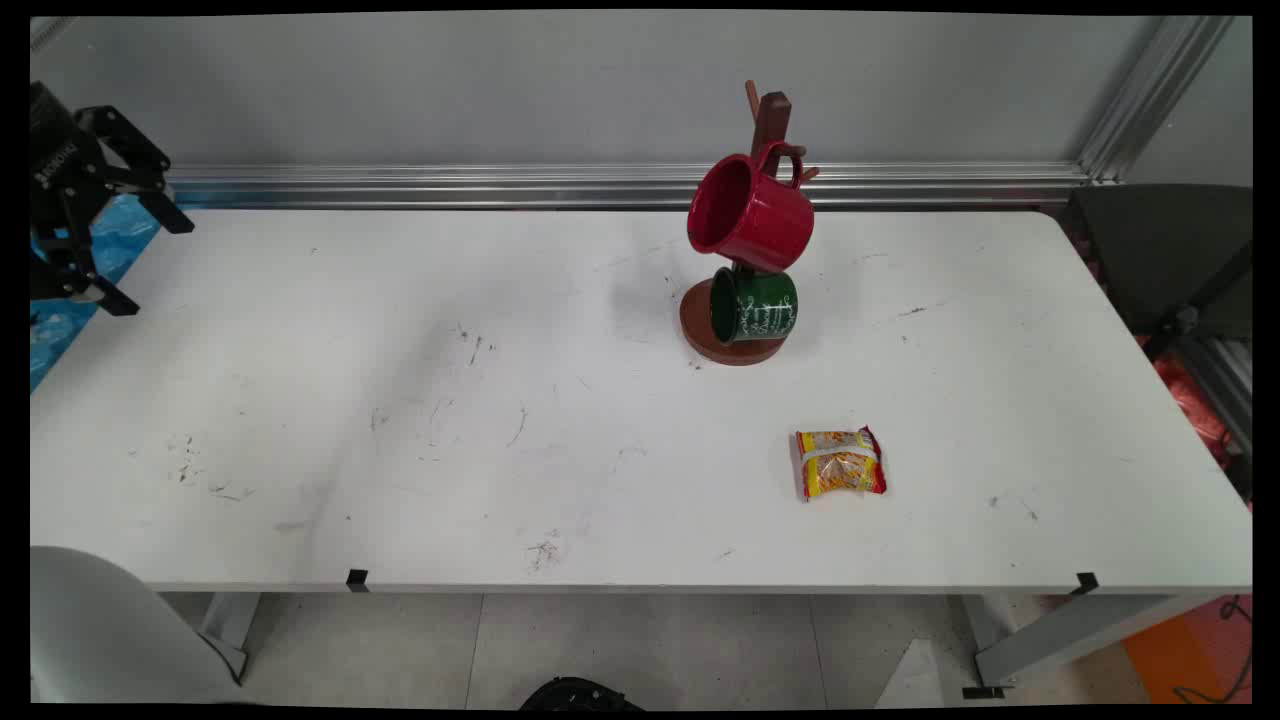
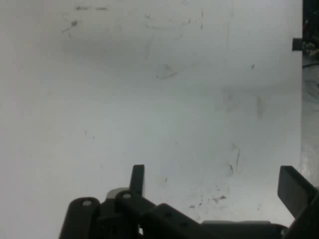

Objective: Pick up the red mug from the rack

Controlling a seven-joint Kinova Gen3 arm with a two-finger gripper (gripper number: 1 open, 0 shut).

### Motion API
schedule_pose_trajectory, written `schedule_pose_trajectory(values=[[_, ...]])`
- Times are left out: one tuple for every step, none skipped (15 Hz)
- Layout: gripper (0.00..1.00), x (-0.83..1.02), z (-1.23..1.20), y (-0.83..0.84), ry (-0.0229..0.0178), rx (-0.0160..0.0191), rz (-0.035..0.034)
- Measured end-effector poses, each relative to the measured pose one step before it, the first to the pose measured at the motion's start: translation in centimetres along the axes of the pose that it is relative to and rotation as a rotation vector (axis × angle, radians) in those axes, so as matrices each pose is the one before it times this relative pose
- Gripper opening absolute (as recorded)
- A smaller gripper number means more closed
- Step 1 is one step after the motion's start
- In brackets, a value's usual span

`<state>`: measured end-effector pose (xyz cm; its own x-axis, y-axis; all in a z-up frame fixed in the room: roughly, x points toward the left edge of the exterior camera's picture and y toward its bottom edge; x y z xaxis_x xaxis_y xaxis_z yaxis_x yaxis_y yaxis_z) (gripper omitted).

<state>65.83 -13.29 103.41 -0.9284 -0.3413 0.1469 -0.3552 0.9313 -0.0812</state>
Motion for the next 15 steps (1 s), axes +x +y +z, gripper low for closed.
schedule_pose_trajectory(values=[[1.00, 0.298, -0.022, 0.050, 0.00681, -0.00280, -0.00098], [1.00, 0.477, -0.050, 0.025, 0.01217, -0.00317, -0.00143], [1.00, 0.527, -0.055, 0.001, 0.01365, -0.00250, -0.00176], [1.00, 0.725, -0.095, 0.001, 0.01871, -0.00295, -0.00213], [1.00, 0.880, -0.101, -0.011, 0.02355, -0.00381, -0.00369], [1.00, 0.824, -0.076, -0.015, 0.02265, -0.00293, -0.00470], [1.00, 0.995, -0.051, -0.017, 0.02720, -0.00301, -0.00703], [1.00, 1.044, 0.016, -0.037, 0.02815, -0.00288, -0.00949], [1.00, 0.916, 0.059, -0.044, 0.02459, -0.00154, -0.00917], [1.00, 1.082, 0.119, -0.059, 0.02775, -0.00188, -0.01135], [1.00, 1.123, 0.192, -0.083, 0.02802, -0.00137, -0.01326], [1.00, 0.939, 0.207, -0.058, 0.02305, -0.00061, -0.01268], [1.00, 1.104, 0.310, -0.112, 0.02635, 0.00010, -0.01486], [1.00, 0.927, 0.354, -0.123, 0.02159, -0.00077, -0.01577], [1.00, 1.032, 0.448, -0.150, 0.02447, 0.00001, -0.02034]])
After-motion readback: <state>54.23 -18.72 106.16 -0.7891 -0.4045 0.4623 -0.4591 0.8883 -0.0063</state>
